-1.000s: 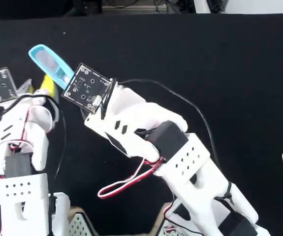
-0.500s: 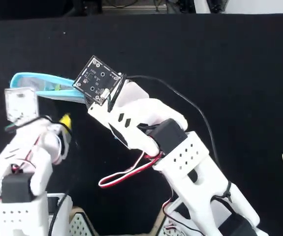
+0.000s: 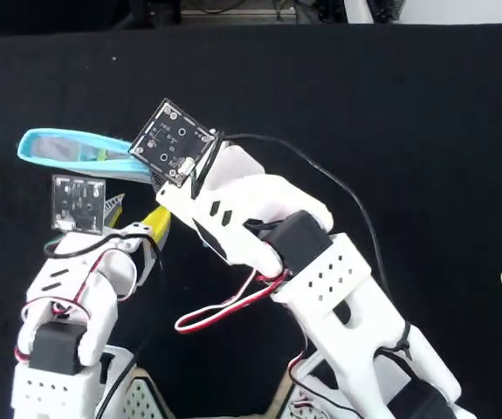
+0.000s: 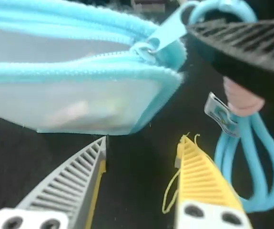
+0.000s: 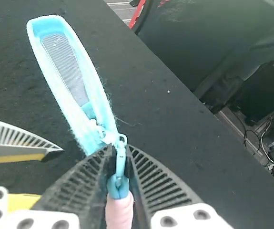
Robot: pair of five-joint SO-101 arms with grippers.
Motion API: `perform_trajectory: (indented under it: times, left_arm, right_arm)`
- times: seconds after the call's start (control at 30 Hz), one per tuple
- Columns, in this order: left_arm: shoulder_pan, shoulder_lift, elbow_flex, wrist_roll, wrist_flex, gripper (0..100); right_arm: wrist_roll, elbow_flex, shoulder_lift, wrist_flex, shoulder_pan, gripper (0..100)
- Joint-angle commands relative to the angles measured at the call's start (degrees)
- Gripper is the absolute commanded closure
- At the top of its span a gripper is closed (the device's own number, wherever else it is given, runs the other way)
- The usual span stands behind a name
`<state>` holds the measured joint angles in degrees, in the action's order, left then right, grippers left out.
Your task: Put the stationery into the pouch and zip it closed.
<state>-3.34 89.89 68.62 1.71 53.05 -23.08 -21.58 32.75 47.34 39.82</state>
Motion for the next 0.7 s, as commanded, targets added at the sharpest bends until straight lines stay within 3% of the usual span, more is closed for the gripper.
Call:
perform_trajectory:
  times: [0.0, 0.13, 0.4, 0.53, 0.67]
  left_arm:
    - [1.8, 3.87, 5.85, 0.79, -10.2, 76]
    - [7.34, 5.8, 10.95, 3.43, -15.47, 76]
    - [17.01, 11.78, 10.51, 4.57, -11.16, 76]
    - [16.04, 15.12, 9.8, 4.84, -8.7, 76]
    - [4.79, 14.59, 7.87, 4.84, -3.34, 76]
  right_arm:
    - [0.09, 0.22, 2.42, -1.49, -1.14, 98.7]
    - [0.18, 0.22, 2.42, -1.49, -1.23, 98.8]
    - [0.18, 0.22, 2.15, -1.49, -1.14, 98.8]
    - [0.26, 0.22, 2.42, -1.49, -0.97, 98.8]
    - [0.26, 0.22, 2.42, -1.49, -1.05, 98.7]
